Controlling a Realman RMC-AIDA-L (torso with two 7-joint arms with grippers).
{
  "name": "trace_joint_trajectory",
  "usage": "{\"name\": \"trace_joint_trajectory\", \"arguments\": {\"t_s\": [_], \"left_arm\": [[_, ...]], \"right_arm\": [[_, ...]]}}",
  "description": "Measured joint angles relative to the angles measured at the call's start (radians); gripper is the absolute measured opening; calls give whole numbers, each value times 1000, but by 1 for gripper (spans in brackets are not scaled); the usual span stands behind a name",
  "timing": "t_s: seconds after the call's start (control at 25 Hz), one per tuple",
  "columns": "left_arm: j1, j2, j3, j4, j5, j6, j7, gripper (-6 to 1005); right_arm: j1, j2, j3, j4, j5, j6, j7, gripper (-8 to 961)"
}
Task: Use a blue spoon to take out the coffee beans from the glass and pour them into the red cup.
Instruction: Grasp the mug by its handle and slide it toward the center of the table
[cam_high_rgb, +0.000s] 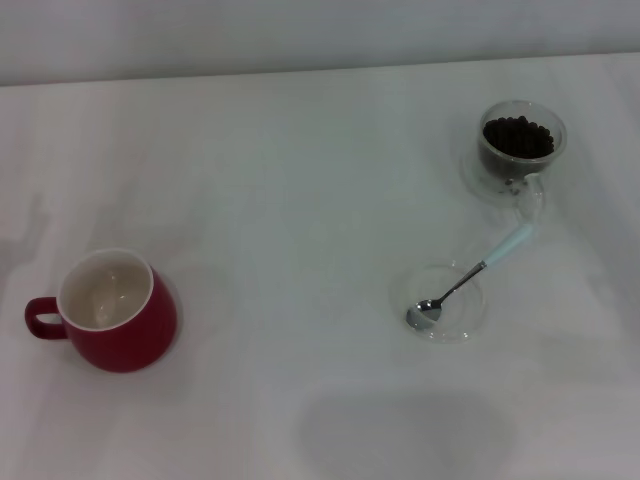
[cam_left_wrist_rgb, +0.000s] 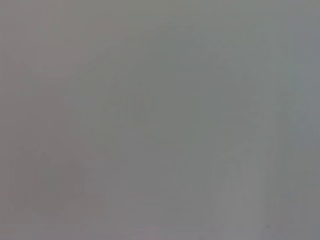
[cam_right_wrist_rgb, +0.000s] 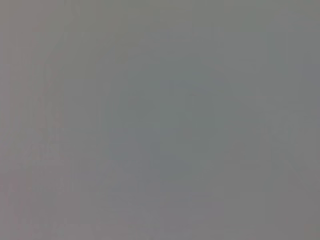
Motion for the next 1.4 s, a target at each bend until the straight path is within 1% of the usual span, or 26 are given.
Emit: {"name": "trace_joint_trajectory", "arguments": {"t_s": [0.28, 0.96, 1.4], "left_arm": [[23, 0, -7, -15, -6, -14, 0, 861], [7, 0, -11, -17, -8, -7, 0, 862], [17, 0, -1, -35, 1, 15, -5, 861]], "right_arm": [[-20, -1, 8, -3, 4, 27, 2, 860], [-20, -1, 10, -4, 9, 22, 0, 860], [-16, -1, 8, -5, 6, 13, 0, 860]]}}
